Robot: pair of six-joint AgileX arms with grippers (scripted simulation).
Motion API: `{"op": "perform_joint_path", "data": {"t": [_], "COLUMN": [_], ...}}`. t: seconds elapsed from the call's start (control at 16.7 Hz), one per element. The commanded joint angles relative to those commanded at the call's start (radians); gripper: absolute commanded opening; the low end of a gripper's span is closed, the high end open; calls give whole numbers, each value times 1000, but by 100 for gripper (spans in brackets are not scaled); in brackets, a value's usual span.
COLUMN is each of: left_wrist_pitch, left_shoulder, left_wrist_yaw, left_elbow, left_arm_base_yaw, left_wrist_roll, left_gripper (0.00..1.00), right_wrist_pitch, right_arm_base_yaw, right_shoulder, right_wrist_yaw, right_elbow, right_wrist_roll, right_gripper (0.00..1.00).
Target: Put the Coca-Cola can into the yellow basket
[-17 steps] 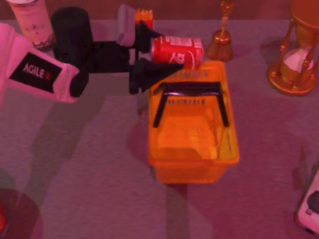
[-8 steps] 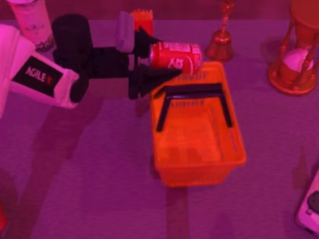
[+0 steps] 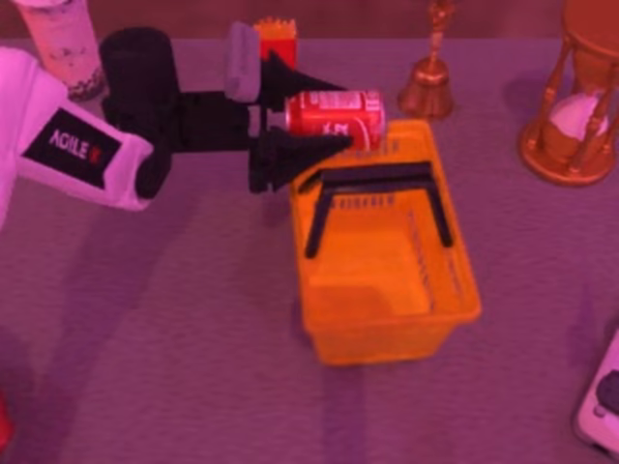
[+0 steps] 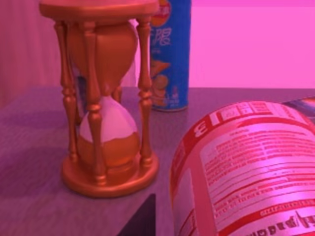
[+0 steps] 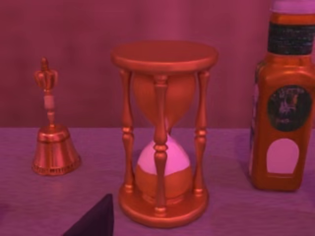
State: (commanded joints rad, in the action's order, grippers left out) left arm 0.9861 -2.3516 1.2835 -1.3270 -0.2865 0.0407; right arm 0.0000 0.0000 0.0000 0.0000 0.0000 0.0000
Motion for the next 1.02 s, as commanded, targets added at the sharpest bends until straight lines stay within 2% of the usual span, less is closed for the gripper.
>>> {"op": "perform_joint_path", "data": {"t": [0.06, 0.12, 0.72, 0.84, 1.02], "left_wrist_pitch": [0, 0, -5, -22, -73], "left_shoulder": [0, 0, 11, 51, 178], "left_wrist_yaw": [0, 0, -7, -33, -111], "left_elbow": [0, 0, 1, 14, 60], "left_arm_base_yaw": [0, 0, -1, 9, 39], "left_wrist_roll": [0, 0, -2, -14, -47], "left_gripper": [98, 100, 100, 100, 100], "right_wrist_pitch": [0, 0, -7, -40, -140], "right_arm_base_yaw": [0, 0, 4, 22, 69], "right_shoulder": [0, 0, 10, 59, 203], "right_wrist_yaw": [0, 0, -1, -5, -10], "right_elbow": [0, 0, 9, 57, 198], "right_wrist_roll": [0, 0, -5, -28, -97], "right_gripper": [100, 100, 100, 100, 100]}}
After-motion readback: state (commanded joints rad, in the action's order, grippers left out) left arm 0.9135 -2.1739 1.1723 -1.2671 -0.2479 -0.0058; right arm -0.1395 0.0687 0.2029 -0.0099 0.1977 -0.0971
